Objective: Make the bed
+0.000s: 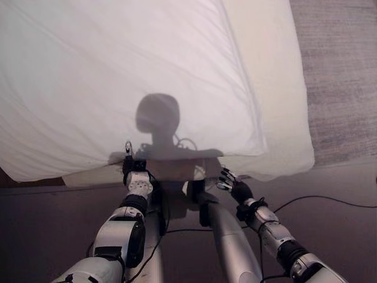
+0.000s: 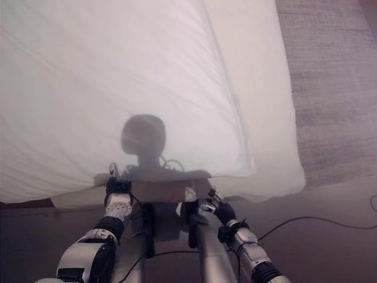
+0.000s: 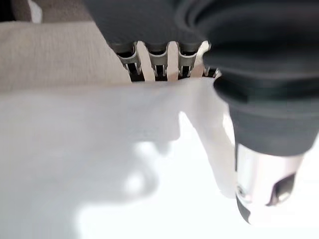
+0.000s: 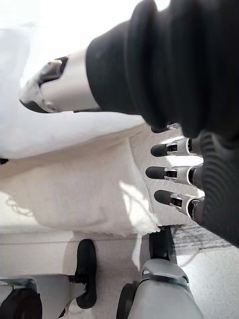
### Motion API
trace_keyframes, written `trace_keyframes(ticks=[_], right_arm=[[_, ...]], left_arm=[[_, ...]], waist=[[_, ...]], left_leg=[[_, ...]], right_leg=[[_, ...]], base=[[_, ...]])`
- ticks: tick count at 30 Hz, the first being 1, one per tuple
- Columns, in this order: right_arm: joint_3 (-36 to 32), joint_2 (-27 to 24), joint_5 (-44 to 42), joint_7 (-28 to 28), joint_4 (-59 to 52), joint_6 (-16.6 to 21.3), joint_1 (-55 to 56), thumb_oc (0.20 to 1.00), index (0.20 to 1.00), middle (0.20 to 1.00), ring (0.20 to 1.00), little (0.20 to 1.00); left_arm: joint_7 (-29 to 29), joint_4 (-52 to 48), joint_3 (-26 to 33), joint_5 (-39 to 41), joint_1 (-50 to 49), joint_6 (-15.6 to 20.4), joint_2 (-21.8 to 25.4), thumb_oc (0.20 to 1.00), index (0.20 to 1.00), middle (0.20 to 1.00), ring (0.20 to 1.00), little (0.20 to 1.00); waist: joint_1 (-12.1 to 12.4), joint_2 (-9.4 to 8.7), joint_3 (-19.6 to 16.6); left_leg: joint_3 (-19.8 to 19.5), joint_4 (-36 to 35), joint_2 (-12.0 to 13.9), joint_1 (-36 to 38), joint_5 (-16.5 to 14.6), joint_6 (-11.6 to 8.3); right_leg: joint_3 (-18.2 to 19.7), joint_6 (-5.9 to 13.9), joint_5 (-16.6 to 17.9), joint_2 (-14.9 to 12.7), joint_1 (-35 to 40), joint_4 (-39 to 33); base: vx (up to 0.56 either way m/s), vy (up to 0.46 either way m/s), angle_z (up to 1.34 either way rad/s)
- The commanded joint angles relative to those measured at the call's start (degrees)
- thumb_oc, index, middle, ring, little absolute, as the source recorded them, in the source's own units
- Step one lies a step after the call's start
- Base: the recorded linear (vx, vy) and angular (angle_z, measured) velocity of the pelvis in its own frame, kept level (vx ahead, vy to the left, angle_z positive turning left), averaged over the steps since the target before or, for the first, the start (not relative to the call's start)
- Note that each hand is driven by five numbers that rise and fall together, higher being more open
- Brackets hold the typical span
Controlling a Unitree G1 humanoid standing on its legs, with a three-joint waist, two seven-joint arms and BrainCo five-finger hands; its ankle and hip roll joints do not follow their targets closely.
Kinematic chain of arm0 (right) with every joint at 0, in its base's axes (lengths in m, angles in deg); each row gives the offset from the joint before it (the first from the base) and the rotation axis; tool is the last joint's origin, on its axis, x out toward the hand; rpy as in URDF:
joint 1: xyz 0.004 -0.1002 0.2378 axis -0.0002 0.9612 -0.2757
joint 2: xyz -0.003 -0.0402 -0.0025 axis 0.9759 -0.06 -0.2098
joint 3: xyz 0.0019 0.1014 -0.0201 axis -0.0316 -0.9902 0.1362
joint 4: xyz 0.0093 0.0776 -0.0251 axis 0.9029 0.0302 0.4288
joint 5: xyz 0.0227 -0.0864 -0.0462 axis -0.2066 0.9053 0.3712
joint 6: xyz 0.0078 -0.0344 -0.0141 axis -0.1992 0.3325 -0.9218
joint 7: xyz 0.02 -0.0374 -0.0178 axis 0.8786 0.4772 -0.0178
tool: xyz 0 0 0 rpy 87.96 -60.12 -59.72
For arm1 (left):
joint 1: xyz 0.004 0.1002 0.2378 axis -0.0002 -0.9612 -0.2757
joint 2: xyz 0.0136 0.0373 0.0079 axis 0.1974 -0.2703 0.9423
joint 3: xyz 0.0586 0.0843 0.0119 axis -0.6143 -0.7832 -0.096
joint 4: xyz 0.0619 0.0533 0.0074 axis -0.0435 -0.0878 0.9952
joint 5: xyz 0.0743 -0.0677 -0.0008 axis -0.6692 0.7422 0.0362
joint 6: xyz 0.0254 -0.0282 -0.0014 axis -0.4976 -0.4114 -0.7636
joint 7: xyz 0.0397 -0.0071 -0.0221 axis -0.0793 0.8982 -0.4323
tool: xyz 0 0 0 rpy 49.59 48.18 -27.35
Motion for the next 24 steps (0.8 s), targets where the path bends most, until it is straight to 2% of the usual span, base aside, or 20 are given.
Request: trace_keyframes(ticks=[1,2,3,5,14,21,22,23,24], right_arm=[[1.49,-1.25,0.01,-0.13,-4.16,2.43,3.95,1.000,1.000,1.000,1.000,1.000],[1.55,-1.08,-0.16,0.01,-3.96,2.63,4.28,1.000,1.000,1.000,1.000,1.000],[1.53,-1.07,-0.16,0.00,-3.95,2.65,4.32,1.000,1.000,1.000,1.000,1.000],[1.68,-0.68,-0.15,0.17,-3.49,2.72,4.43,1.000,1.000,1.000,1.000,1.000],[2.67,1.06,-1.24,-0.13,-2.87,3.05,4.07,1.000,1.000,1.000,1.000,1.000],[3.71,3.12,-3.22,-1.40,-4.08,2.35,3.48,1.000,1.000,1.000,1.000,1.000],[3.89,3.70,-3.85,-1.56,-4.18,2.06,3.26,1.000,1.000,1.000,1.000,1.000],[4.67,5.78,-7.94,-3.06,-3.17,0.91,2.26,1.000,1.000,1.000,1.000,1.000],[4.65,5.81,-7.98,-3.12,-3.11,0.93,2.25,1.000,1.000,1.000,1.000,1.000]], left_arm=[[1.18,-2.72,1.05,-0.98,1.44,3.63,2.55,1.000,1.000,1.000,1.000,1.000],[2.69,-4.54,0.34,-1.35,0.96,3.90,2.36,1.000,1.000,1.000,1.000,1.000],[2.72,-4.62,0.28,-1.34,0.84,3.94,2.31,0.802,0.802,0.802,0.802,0.802],[3.86,-6.02,-0.07,-0.80,0.42,4.61,2.26,0.200,0.200,0.200,0.200,0.200],[6.95,-10.60,-1.26,0.36,-1.46,5.42,1.01,0.200,0.200,0.200,0.200,0.200],[10.99,-21.74,-5.35,-0.18,-6.40,4.95,-2.03,0.200,0.200,0.200,0.200,0.200],[11.98,-23.36,-6.03,0.09,-7.14,4.34,-2.47,0.200,0.200,0.200,0.200,0.200],[15.33,-27.07,-8.72,0.01,-9.14,2.25,-3.35,0.200,0.200,0.200,0.200,0.200],[15.33,-27.14,-8.78,0.02,-9.22,2.26,-3.33,0.200,0.200,0.200,0.200,0.200]], waist=[[-0.33,0.70,-3.64],[-0.23,0.85,-3.62],[-0.22,0.86,-3.65],[0.10,0.99,-3.55],[0.88,1.24,-3.23],[2.19,2.09,-2.22],[2.40,2.21,-1.99],[3.08,2.66,-1.30],[3.14,2.62,-1.24]], left_leg=[[1.06,2.81,-0.38,-4.93,-0.20,-1.01],[0.81,2.75,-0.62,-4.89,-0.17,-0.95],[0.78,2.73,-0.63,-4.88,-0.15,-0.95],[0.38,2.63,-0.84,-4.58,-0.13,-0.75],[0.14,1.94,-1.46,-3.72,0.38,-0.40],[0.45,1.56,-1.83,-2.84,0.51,-0.12],[0.43,1.51,-1.89,-2.74,0.56,-0.05],[0.49,1.35,-2.06,-2.24,0.47,0.05],[0.51,1.34,-2.05,-2.13,0.45,0.05]], right_leg=[[1.23,5.96,1.17,-2.59,-0.93,0.00],[1.30,5.81,1.29,-2.58,-1.03,0.01],[1.27,5.81,1.30,-2.59,-1.01,-0.01],[1.39,5.65,1.40,-2.38,-0.63,-0.26],[1.52,5.61,1.37,-2.49,0.34,-0.65],[1.46,5.73,1.26,-2.68,1.07,-0.60],[1.45,5.73,1.27,-2.74,1.06,-0.52],[1.39,5.77,1.24,-2.79,1.52,-0.64],[1.40,5.77,1.24,-2.77,1.63,-0.67]], base=[[-0.03,-0.020,-0.01],[0.00,0.000,0.00],[0.00,0.000,0.00],[0.00,0.000,0.00],[0.00,-0.001,0.01],[0.00,0.000,0.01],[0.00,0.000,0.00],[0.00,0.000,0.00],[0.00,0.000,0.00]])
